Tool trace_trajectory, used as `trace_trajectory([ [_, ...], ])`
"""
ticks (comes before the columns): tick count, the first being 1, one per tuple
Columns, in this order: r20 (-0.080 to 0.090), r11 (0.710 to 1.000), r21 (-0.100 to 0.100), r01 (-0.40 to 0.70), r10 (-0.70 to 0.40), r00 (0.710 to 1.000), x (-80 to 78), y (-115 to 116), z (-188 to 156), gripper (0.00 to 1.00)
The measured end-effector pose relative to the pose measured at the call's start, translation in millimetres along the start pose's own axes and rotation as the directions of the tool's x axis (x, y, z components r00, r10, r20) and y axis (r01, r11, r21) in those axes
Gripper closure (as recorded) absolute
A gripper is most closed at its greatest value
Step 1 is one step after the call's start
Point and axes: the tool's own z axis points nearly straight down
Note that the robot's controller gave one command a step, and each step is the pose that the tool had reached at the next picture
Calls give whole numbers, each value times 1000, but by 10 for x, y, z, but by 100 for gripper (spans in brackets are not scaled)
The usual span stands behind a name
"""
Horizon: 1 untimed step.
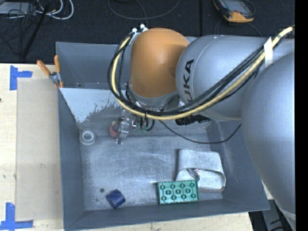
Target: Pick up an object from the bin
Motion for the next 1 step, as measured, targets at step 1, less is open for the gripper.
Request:
trace_trajectory([
  [1,3,992,-3,124,-124,992,152,296,-965,100],
])
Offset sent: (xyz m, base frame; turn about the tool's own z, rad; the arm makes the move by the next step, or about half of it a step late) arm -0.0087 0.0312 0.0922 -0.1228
